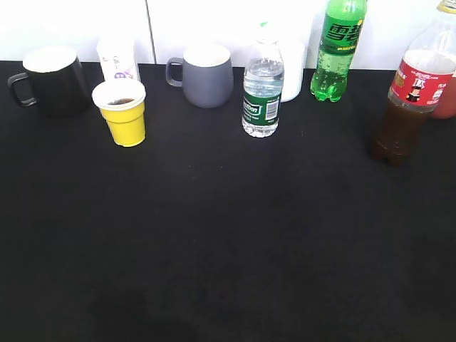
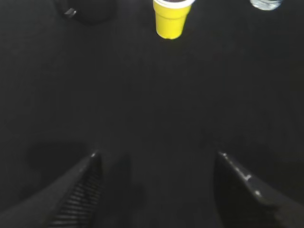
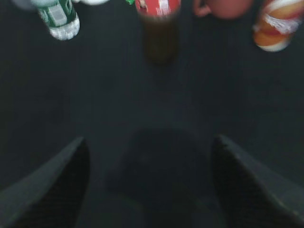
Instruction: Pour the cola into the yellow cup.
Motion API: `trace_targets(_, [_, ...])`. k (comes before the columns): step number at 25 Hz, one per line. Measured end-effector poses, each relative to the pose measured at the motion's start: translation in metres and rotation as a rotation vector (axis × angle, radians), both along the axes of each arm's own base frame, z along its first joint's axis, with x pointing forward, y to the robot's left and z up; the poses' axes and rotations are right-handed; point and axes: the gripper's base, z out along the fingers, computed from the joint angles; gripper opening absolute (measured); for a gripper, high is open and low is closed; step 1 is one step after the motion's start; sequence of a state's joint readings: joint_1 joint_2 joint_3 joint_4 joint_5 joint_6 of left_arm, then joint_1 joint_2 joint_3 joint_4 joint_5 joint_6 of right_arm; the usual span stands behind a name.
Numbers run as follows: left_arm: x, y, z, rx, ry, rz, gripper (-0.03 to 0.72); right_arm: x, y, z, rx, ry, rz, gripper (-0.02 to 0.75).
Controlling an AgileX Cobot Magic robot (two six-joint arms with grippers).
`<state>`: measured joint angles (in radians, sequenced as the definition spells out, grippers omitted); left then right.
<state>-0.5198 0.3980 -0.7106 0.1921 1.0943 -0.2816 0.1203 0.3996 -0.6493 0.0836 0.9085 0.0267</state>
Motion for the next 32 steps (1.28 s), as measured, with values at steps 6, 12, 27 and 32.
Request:
trace_targets(6, [-0.045, 0.025, -0.037, -0.023, -0.096, -0.026, 0.536, -0.049, -0.013, -0.010, -0.082, -0.058, -0.035, 0.594])
trace_targets(12, [-0.045, 0.020, -0.044, -0.027, -0.142, -0.101, 0.502, -0.037, -0.014, -0.044, -0.122, 0.037, -0.043, 0.594])
trace_targets(27, [-0.043, 0.016, -0.046, -0.036, -0.153, -0.060, 0.501, -0.046, -0.015, -0.043, -0.114, -0.024, -0.046, 0.594])
trace_targets(32, [-0.055, 0.019, -0.046, -0.038, -0.225, 0.186, 0.501, -0.059, -0.016, -0.043, -0.103, -0.102, -0.051, 0.592])
